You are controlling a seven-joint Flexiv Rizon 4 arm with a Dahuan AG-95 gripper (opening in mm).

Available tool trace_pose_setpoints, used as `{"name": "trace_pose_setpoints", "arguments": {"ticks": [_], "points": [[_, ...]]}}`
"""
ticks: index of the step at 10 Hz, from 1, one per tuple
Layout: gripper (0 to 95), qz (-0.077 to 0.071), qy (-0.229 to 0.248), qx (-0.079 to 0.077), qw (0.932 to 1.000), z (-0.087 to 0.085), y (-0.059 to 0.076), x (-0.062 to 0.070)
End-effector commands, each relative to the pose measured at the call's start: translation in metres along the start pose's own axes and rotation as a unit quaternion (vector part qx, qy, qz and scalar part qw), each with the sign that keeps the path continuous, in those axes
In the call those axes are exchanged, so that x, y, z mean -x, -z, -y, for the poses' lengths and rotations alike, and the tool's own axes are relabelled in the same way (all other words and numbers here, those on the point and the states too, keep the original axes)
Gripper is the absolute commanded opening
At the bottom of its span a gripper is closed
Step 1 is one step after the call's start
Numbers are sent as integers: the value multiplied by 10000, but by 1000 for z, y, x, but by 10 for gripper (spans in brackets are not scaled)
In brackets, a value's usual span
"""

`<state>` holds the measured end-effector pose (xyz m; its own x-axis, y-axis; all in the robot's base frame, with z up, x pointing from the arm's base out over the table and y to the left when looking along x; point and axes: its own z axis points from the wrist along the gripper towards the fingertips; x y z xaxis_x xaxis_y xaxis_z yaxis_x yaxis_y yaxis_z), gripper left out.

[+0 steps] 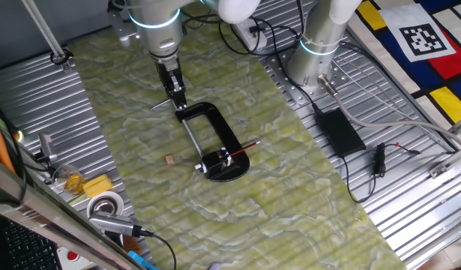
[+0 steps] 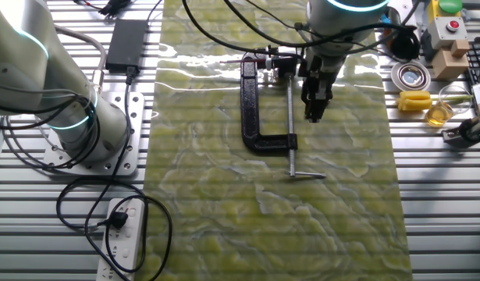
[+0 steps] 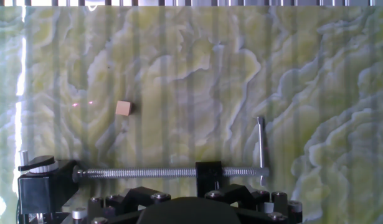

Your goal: Sharpen the pencil with a pencil sharpener

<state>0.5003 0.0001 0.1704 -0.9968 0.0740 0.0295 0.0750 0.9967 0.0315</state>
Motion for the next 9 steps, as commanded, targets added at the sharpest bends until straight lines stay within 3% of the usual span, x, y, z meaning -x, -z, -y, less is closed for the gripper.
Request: {"name": "trace_pose_setpoints", "arguments": {"ticks": [1, 3, 9], "points": [[0, -25, -64, 19, 10000, 0, 0, 0], [0, 39, -12, 61, 10000, 0, 1, -1], [0, -17, 139, -6, 9999, 0, 4, -1]]}}
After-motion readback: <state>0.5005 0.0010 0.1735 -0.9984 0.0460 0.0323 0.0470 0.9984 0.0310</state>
